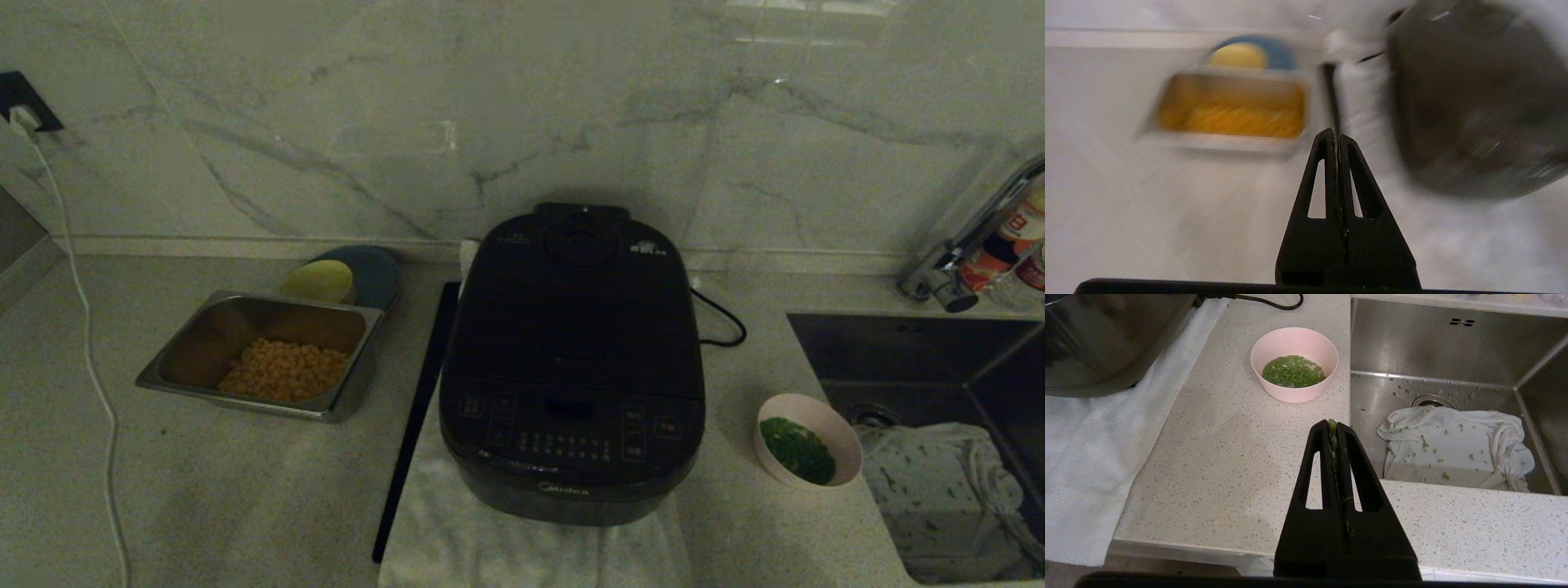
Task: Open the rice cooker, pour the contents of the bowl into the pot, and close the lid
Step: Open the rice cooker
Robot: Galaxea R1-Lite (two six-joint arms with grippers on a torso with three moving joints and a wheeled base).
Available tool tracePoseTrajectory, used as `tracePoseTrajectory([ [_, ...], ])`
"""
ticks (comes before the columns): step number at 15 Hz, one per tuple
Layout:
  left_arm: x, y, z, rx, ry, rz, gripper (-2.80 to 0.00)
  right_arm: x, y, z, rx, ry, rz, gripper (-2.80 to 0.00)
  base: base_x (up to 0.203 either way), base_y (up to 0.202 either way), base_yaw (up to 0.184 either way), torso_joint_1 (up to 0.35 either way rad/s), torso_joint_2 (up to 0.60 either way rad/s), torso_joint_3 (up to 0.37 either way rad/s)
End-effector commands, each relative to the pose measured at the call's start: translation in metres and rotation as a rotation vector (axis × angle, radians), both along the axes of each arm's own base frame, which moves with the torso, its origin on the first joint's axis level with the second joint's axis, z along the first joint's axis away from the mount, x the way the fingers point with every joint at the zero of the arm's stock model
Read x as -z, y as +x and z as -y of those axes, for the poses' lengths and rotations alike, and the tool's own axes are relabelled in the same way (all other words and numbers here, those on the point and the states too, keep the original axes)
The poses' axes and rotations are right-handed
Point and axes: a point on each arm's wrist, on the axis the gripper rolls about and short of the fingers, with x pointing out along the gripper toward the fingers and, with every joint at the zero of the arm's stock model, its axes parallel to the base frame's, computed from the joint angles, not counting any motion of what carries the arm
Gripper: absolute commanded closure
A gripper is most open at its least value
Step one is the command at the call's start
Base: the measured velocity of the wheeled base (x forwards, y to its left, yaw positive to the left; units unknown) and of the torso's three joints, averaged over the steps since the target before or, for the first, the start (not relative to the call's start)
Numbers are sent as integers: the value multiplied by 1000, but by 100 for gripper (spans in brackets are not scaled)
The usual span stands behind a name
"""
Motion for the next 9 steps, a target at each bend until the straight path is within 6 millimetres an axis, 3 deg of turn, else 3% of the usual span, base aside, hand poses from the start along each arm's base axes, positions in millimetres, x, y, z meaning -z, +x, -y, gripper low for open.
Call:
tracePoseTrajectory([
  [1,-57,79,5,92,-53,-106,0,0,0,0,0,0,1,0,0,0,0,0,0,0],
  [2,-81,97,11,153,-80,-103,0,0,0,0,0,0,1,0,0,0,0,0,0,0],
  [4,-100,136,35,305,-107,-201,0,0,0,0,0,0,0,0,0,0,0,0,0,0],
  [7,-87,175,81,479,-96,-391,0,0,0,0,0,0,0,0,0,0,0,0,0,0],
  [9,-79,178,100,542,-99,-465,0,0,0,0,0,0,0,0,0,0,0,0,0,0],
])
